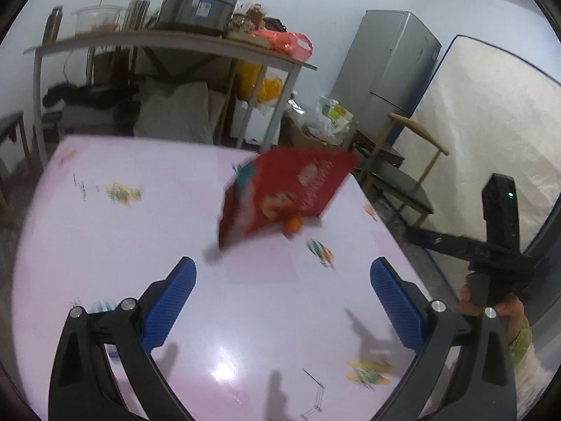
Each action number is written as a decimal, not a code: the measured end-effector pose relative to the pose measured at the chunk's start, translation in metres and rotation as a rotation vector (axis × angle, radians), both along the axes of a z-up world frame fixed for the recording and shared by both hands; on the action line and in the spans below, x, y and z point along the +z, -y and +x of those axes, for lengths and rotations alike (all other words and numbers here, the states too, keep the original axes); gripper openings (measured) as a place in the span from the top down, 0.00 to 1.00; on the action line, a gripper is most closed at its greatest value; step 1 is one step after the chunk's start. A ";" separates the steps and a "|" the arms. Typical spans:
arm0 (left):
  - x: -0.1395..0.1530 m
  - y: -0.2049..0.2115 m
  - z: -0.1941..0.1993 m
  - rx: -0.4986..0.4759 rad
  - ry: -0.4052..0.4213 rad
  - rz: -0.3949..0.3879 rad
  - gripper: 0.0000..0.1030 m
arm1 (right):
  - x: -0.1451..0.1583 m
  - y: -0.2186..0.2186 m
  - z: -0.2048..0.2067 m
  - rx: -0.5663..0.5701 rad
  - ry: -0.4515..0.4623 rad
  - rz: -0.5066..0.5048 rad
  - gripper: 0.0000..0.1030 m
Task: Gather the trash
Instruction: 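Return both tools toward the table, then grasp the orange peel with the right tool while the left tool grasps the red snack bag, then lift the red snack bag with the left tool while the right tool holds the orange peel, then carry bag and peel over the wastebasket and open both tools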
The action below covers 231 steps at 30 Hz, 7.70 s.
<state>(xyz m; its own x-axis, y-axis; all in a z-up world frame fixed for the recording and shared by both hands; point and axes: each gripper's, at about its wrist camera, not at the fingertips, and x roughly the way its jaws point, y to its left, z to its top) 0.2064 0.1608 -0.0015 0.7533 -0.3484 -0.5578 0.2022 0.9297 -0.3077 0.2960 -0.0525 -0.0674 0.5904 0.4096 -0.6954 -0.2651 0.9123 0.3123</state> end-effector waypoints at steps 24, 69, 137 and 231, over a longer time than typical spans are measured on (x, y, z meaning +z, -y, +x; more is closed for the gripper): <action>-0.036 -0.006 0.119 0.001 -0.150 0.010 0.81 | -0.066 -0.082 0.084 0.125 -0.032 -0.223 0.75; -0.074 -0.036 -0.056 -0.003 -0.469 -0.141 0.41 | -0.051 -0.051 -0.094 0.131 -0.195 -0.043 0.87; -0.060 0.046 -0.053 -0.137 -0.322 0.172 0.98 | -0.039 -0.035 -0.097 0.074 -0.178 -0.026 0.87; -0.197 0.603 0.117 -0.785 -0.437 0.508 0.63 | -0.143 0.384 -0.219 -0.924 -0.317 0.280 0.86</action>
